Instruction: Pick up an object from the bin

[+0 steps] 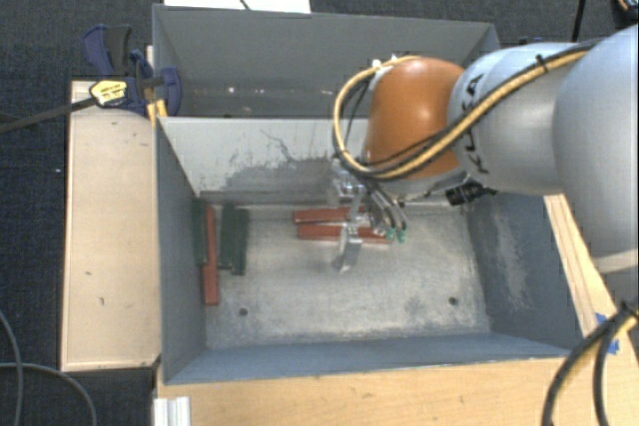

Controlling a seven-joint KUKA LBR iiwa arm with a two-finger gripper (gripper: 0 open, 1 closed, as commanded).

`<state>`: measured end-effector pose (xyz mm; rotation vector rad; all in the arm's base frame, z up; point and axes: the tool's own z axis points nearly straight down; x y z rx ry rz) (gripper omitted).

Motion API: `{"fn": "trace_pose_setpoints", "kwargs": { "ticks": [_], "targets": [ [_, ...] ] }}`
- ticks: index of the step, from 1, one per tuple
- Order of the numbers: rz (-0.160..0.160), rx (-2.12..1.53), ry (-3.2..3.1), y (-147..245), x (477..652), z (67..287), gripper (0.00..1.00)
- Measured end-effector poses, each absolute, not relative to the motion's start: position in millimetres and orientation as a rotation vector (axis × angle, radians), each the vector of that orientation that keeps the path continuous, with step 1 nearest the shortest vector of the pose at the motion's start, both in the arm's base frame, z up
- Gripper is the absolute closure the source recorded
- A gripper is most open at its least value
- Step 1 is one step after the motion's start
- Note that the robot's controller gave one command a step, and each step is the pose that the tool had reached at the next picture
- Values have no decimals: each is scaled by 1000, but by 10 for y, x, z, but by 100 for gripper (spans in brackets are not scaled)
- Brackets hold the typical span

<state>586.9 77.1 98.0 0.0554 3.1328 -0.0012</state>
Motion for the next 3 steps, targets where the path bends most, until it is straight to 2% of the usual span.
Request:
{"fn": "trace_pose_setpoints", "kwargs": {
  "ticks": [1,2,3],
  "targets": [
    [-3,-106,3140,171,5882,697,0],
    [2,-102,3133,210,5903,738,100],
    [0,-422,3106,9,5904,810,100]
  ]
}}
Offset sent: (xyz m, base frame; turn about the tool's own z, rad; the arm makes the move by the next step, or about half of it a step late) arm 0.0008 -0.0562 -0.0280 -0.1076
